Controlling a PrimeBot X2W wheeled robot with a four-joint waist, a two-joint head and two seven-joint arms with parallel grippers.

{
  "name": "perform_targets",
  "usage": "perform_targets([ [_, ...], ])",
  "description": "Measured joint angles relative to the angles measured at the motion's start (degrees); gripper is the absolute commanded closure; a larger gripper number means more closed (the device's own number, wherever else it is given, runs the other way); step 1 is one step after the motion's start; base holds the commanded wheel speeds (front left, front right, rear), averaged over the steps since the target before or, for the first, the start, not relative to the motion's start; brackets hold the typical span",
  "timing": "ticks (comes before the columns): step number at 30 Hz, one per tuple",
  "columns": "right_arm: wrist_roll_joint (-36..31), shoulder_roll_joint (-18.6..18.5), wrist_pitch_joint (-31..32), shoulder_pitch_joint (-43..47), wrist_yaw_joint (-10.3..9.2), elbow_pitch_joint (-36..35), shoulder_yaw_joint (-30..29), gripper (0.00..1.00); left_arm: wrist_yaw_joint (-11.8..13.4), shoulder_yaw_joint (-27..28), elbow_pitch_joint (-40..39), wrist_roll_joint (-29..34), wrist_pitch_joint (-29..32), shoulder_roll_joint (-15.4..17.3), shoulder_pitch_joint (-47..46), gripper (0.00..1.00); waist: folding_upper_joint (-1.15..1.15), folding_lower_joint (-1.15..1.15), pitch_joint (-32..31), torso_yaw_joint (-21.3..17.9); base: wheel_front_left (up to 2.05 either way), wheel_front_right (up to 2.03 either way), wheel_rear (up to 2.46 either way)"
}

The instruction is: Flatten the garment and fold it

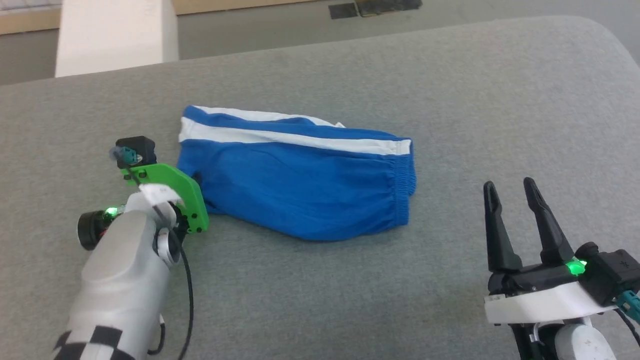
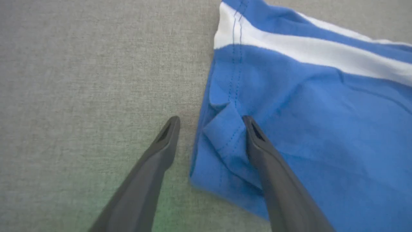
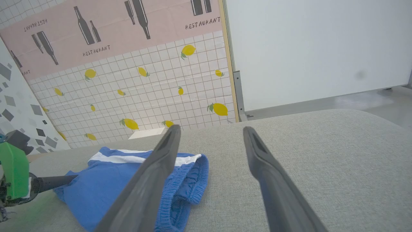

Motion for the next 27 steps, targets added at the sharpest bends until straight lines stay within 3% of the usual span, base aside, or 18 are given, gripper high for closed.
perform_targets([
  [7, 0.3, 0.0, 0.0, 0.0, 0.0, -0.5, 0.0, 0.0, 1.5, -0.9, 4.3, -0.9, 13.8, 0.1, -5.2, 0.0, 0.0, 0.0, 1.0, -1.4, 0.0, 0.0, 0.0],
  [8, 0.3, 0.0, 0.0, 0.0, 0.0, -0.6, -0.1, 0.0, 1.2, -1.2, 4.5, -1.0, 16.0, 0.1, -5.8, 0.04, 0.0, 0.0, 1.0, -1.4, 0.0, 0.0, 0.0],
  [9, 0.3, 0.0, 0.0, 0.0, 0.0, -0.6, -0.1, 0.0, 0.9, -1.5, 4.5, -1.1, 17.7, 0.2, -6.2, 0.6, 0.0, 0.0, 1.0, -1.4, 0.0, 0.0, 0.0],
  [10, 0.3, 0.0, 0.0, 0.0, 0.0, -0.7, -0.1, 0.0, 0.7, -1.7, 4.5, -1.1, 18.6, 0.2, -6.4, 1.0, 0.0, 0.0, 1.0, -1.3, 0.0, 0.0, 0.0],
  [16, 0.3, 0.0, 0.0, 0.0, 0.0, -0.8, 0.6, 0.0, -0.3, -2.5, 2.7, -1.6, 19.9, -0.3, -5.6, 1.0, 0.0, 0.0, 0.7, -0.9, 0.0, 0.0, 0.0],
  [27, -0.1, 0.0, 0.0, 1.9, 0.0, -0.5, 0.4, 0.0, 0.7, -0.3, -9.3, -3.4, 7.2, 0.1, 7.4, 1.0, 0.0, 0.0, -2.5, 1.2, 0.0, 0.0, 0.0],
])
